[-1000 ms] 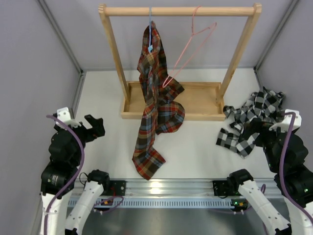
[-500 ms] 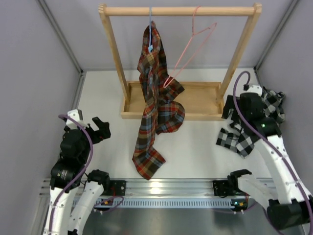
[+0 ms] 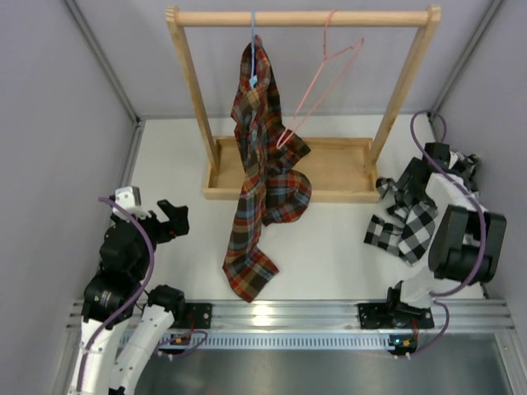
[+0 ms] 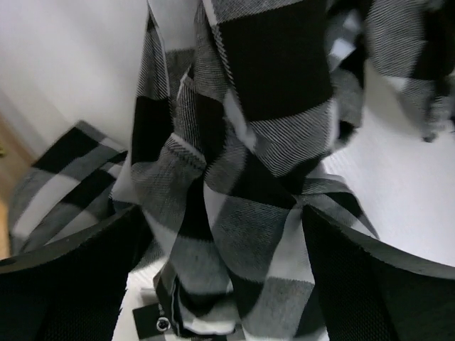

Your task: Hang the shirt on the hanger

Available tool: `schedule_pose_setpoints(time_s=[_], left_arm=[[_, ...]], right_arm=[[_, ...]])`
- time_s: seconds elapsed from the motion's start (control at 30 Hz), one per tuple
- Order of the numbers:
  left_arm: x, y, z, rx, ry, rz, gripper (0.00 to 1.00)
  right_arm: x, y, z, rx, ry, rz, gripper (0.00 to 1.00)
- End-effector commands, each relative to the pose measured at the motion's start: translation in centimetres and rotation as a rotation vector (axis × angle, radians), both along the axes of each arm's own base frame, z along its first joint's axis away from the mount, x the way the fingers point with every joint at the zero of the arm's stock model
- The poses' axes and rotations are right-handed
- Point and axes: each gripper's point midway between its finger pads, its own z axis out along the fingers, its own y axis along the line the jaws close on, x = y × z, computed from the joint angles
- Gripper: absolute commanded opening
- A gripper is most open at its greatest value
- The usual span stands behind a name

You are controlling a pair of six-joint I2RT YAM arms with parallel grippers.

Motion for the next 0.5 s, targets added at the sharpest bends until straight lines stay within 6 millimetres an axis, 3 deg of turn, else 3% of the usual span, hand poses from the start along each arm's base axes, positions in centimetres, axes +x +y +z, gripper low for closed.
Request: schedule_pose_setpoints(time_s=[0.0, 0.07, 0.1, 0.17, 0.2, 0.27, 0.33, 0.37, 0.4, 0.47], left_arm=[[0.3, -0.4, 1.1, -0.022, -0.053, -0.012, 0.98], [0.2, -0.3, 1.2, -0.02, -0.058, -0.011, 0.98], [0.2, -0.3, 1.2, -0.022, -0.059, -0.013, 0.98], [0.1, -0.4, 1.5, -0.023, -0.069, -0.016, 0.98], [0.1, -0.4, 1.7, -0.019, -0.072, -0.023, 0.98], [-0.1, -1.7, 2.3, -0.023, -0.09, -0.103, 0.98], [-0.4, -3.1, 3.3, -0.024, -0.127, -0.19, 0.98], [-1.0, -4.9, 3.9, -0.04, -0.142, -0.301, 0.98], [-1.1, -5.8, 4.4, -0.044, -0.154, -0.351, 0.98], [-2.4, -8.4, 5.9, -0.069, -0.173, -0.524, 0.98]], right_arm=[[2.5, -0.4, -1.9, 0.046, -0.025, -0.024, 0.76], [1.7, -0.3, -2.7, 0.052, -0.013, -0.055, 0.55], [0.7, 0.3, -3.0, 0.059, -0.021, -0.05, 0.32], [0.5, 1.4, -1.7, 0.059, -0.089, -0.039, 0.1], [-0.6, 2.1, -0.1, 0.05, -0.144, -0.033, 0.0], [-1.5, 4.4, 2.1, 0.067, -0.223, 0.006, 0.0], [-3.7, 6.1, 6.0, 0.078, -0.357, 0.034, 0.0], [-4.8, 7.4, 6.7, 0.123, -0.377, 0.067, 0.0], [-6.2, 8.1, 9.7, 0.136, -0.484, 0.091, 0.0], [-7.7, 10.2, 12.3, 0.196, -0.56, 0.18, 0.0]])
